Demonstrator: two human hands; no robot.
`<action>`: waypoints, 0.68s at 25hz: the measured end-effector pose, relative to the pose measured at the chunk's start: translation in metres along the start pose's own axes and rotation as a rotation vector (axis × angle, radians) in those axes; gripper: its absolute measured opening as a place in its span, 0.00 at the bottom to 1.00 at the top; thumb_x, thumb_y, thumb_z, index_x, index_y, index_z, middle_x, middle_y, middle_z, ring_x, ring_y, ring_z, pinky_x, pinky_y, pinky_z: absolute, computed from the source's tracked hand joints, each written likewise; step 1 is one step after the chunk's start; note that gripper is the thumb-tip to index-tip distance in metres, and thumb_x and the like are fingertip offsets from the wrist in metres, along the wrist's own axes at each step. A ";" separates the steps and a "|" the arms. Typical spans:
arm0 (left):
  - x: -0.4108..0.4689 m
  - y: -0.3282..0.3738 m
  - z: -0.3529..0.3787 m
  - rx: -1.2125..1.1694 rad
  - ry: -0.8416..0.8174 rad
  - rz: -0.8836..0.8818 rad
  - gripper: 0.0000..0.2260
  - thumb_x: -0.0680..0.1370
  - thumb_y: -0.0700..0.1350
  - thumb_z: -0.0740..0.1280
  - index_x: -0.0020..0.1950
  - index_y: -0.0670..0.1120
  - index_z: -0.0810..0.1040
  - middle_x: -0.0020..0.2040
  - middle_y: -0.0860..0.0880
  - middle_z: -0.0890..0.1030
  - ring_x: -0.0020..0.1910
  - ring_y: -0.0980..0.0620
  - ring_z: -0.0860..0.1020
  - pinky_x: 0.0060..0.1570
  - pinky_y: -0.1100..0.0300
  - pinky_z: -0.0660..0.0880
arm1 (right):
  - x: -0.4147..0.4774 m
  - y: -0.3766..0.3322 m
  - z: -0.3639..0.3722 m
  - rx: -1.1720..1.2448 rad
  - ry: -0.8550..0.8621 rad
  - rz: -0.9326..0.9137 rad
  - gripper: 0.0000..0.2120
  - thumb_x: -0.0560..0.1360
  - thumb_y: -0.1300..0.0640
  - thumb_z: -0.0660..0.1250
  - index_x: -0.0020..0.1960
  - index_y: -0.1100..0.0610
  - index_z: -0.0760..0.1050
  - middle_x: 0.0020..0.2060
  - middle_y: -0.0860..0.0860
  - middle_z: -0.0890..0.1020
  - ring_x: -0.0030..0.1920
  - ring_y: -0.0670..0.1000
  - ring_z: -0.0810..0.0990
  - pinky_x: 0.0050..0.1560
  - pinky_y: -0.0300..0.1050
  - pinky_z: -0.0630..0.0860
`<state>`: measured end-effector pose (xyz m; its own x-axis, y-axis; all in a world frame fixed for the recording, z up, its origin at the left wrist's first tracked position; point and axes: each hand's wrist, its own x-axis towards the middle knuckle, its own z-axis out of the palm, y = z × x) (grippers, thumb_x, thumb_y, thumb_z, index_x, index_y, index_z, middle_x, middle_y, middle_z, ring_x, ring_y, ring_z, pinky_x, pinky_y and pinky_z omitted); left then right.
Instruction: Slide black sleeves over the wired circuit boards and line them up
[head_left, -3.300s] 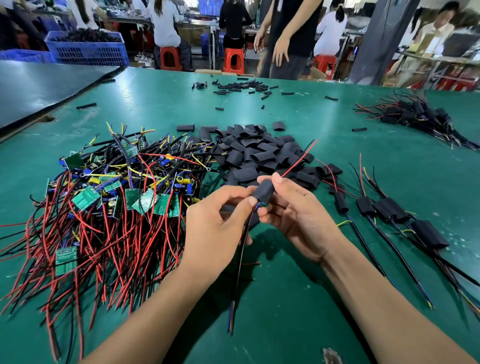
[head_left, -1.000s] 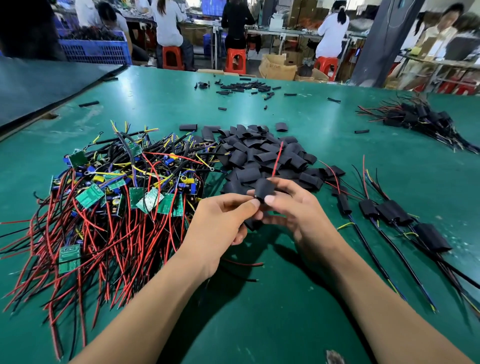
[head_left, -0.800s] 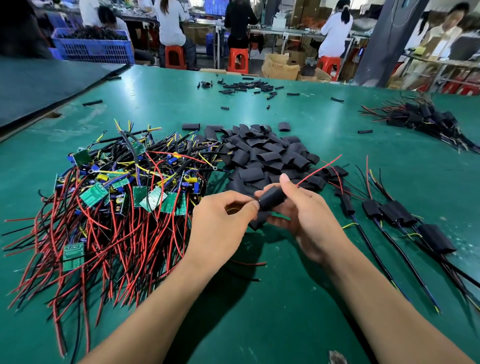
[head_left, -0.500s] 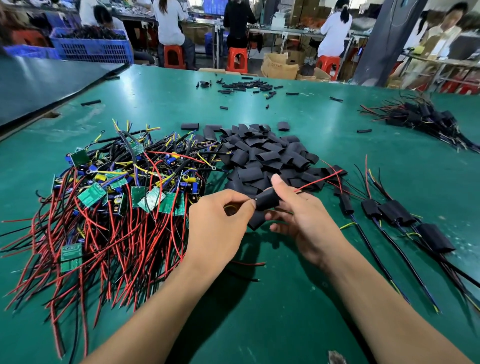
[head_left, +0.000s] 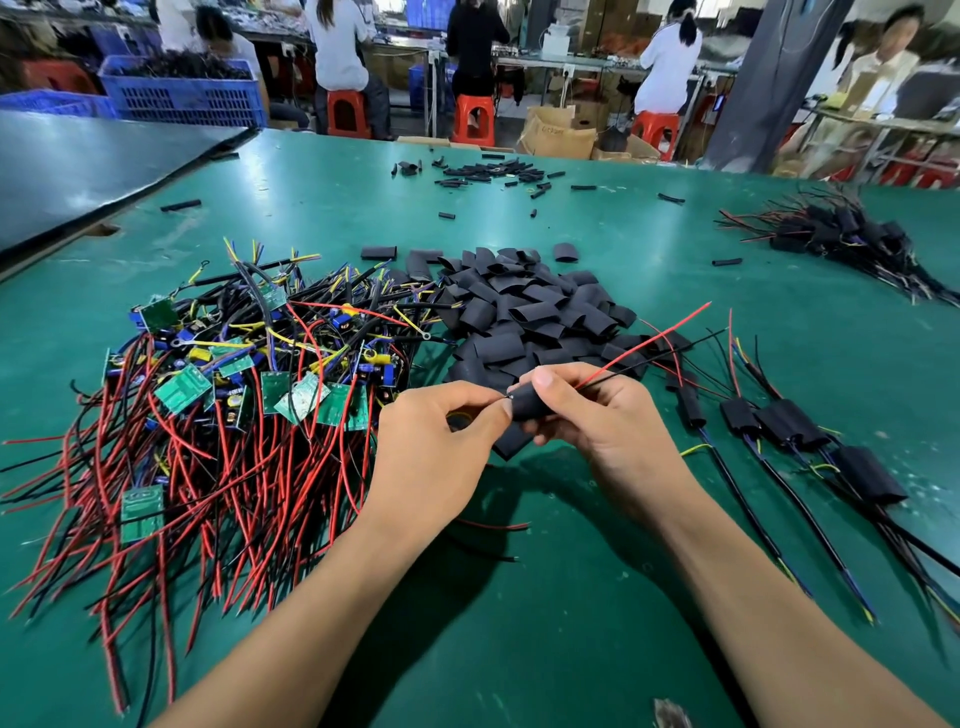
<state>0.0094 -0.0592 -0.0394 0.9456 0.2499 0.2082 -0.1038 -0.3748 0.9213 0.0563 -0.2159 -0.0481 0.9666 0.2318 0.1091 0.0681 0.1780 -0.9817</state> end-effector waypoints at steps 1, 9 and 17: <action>0.000 0.000 0.000 0.008 -0.003 0.003 0.04 0.75 0.45 0.73 0.41 0.52 0.86 0.33 0.59 0.83 0.29 0.64 0.74 0.31 0.72 0.67 | 0.000 0.001 -0.001 -0.022 -0.004 -0.016 0.14 0.72 0.53 0.70 0.49 0.64 0.82 0.45 0.60 0.86 0.35 0.53 0.81 0.36 0.42 0.77; -0.001 0.002 0.001 0.010 0.011 0.042 0.04 0.75 0.45 0.74 0.40 0.50 0.86 0.28 0.59 0.80 0.23 0.65 0.70 0.26 0.73 0.63 | -0.001 0.000 -0.003 0.004 -0.023 -0.033 0.11 0.73 0.55 0.72 0.48 0.63 0.82 0.44 0.60 0.86 0.35 0.53 0.81 0.38 0.43 0.78; -0.004 0.004 0.001 0.067 -0.004 0.059 0.06 0.74 0.43 0.73 0.37 0.49 0.86 0.32 0.59 0.82 0.29 0.64 0.75 0.32 0.72 0.68 | -0.005 -0.004 0.001 -0.128 -0.006 -0.033 0.04 0.74 0.60 0.74 0.44 0.60 0.82 0.35 0.55 0.84 0.33 0.51 0.79 0.38 0.41 0.78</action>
<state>0.0055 -0.0627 -0.0371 0.9397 0.2222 0.2600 -0.1385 -0.4480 0.8833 0.0506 -0.2164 -0.0449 0.9620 0.2334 0.1420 0.1310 0.0618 -0.9895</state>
